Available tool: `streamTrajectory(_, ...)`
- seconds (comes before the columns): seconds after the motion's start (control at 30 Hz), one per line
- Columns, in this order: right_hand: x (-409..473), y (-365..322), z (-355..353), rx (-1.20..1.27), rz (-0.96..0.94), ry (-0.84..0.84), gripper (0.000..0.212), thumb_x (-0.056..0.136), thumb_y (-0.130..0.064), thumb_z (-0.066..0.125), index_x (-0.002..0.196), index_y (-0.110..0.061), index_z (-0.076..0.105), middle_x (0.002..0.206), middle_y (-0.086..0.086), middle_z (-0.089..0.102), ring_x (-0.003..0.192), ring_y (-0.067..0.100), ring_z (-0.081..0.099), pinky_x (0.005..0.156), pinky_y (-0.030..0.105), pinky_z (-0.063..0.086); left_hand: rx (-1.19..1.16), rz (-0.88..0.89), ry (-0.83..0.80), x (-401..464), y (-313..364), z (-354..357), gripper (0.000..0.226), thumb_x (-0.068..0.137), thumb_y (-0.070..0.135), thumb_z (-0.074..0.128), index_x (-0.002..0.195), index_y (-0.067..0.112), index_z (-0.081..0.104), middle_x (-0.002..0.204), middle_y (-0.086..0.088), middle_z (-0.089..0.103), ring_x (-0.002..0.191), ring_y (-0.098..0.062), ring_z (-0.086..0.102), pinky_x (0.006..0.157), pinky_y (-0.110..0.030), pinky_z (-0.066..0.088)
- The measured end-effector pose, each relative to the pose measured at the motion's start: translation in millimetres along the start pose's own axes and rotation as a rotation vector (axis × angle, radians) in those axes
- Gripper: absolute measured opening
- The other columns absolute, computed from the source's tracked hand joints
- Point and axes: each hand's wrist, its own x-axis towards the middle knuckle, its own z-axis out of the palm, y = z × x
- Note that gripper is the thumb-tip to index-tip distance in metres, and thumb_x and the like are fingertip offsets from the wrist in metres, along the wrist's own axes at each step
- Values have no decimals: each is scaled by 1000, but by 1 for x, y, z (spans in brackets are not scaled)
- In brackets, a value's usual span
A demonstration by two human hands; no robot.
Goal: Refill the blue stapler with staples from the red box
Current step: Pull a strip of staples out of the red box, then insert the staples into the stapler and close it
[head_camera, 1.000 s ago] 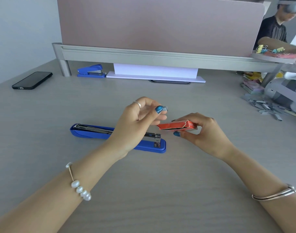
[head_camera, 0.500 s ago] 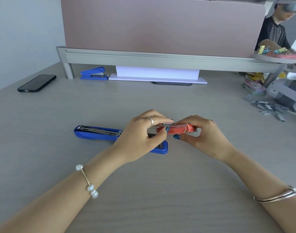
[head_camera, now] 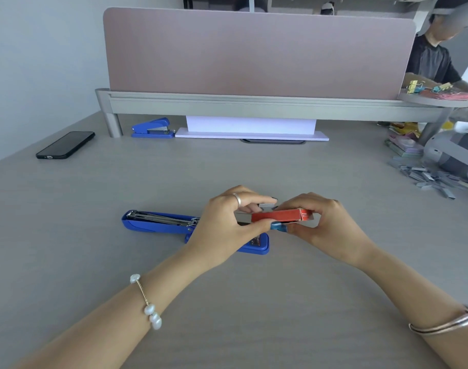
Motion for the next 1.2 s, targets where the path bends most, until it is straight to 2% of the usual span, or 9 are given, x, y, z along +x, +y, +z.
streamTrajectory(0.17, 0, -2, -1, 48, 11, 5, 28, 70, -11, 75, 90, -29, 67, 85, -9, 67, 78, 0, 54, 66, 5, 36, -254, -121, -34, 2, 1, -2, 26, 75, 13, 74, 98, 23, 70, 94, -12, 64, 80, -9, 64, 82, -30, 54)
streamTrajectory(0.23, 0, -1, 0, 40, 0, 8, 28, 70, -11, 76, 91, -29, 68, 86, -9, 68, 79, 1, 54, 67, 7, 37, -267, -138, -36, 3, 1, -1, 24, 77, 11, 71, 98, 23, 70, 93, -13, 64, 77, -8, 64, 82, -32, 55)
streamTrajectory(0.47, 1, -2, -3, -18, -48, 23, 26, 71, -12, 75, 93, -25, 69, 89, -11, 69, 83, 8, 54, 72, 10, 39, -138, -122, 16, 3, -4, -2, 24, 77, 13, 72, 96, 28, 70, 88, 6, 66, 81, -6, 66, 83, -27, 53)
streamTrajectory(0.7, 3, 17, -26, -390, -69, 70, 39, 70, -1, 73, 103, -22, 68, 93, 2, 68, 88, 26, 50, 72, 28, 38, -231, -212, 136, 12, -11, -15, 23, 86, 7, 61, 95, 26, 71, 96, 7, 73, 89, -5, 68, 81, -13, 47)
streamTrajectory(0.8, 3, 21, -30, -427, -39, -44, 37, 74, -9, 71, 105, -30, 66, 94, -4, 65, 90, 18, 45, 75, 28, 38, -249, -224, 130, 14, -12, -19, 20, 86, 12, 63, 98, 25, 70, 88, 3, 76, 86, -7, 69, 82, -17, 50)
streamTrajectory(0.93, 0, 19, -30, -404, 1, -169, 35, 73, -28, 72, 106, -37, 63, 96, -10, 61, 95, 15, 40, 80, 27, 38, -275, -208, 92, 14, -9, -19, 23, 86, 14, 62, 106, 24, 66, 87, -2, 76, 83, -6, 70, 78, -12, 49)
streamTrajectory(1.07, -2, 10, -34, -299, 134, -331, 49, 57, -57, 73, 101, -39, 63, 105, -22, 56, 106, -1, 35, 85, 6, 30, -281, -190, 40, 12, -5, -18, 21, 87, 12, 60, 107, 18, 60, 85, -8, 75, 78, -13, 71, 73, -18, 53)
streamTrajectory(1.13, -1, 4, -34, -284, 141, -311, 53, 56, -62, 69, 103, -39, 62, 107, -23, 55, 108, -2, 36, 83, 3, 30, -277, -187, 22, 11, -4, -16, 13, 86, 13, 60, 99, 12, 60, 84, -6, 75, 76, -16, 72, 72, -21, 55)
streamTrajectory(1.2, 1, -4, -31, -233, 78, -185, 54, 59, -62, 61, 107, -38, 61, 106, -16, 61, 105, 4, 45, 82, 8, 37, -286, -190, 5, 11, -3, -14, 7, 86, 12, 60, 92, 9, 60, 84, -4, 75, 76, -16, 72, 72, -21, 55)
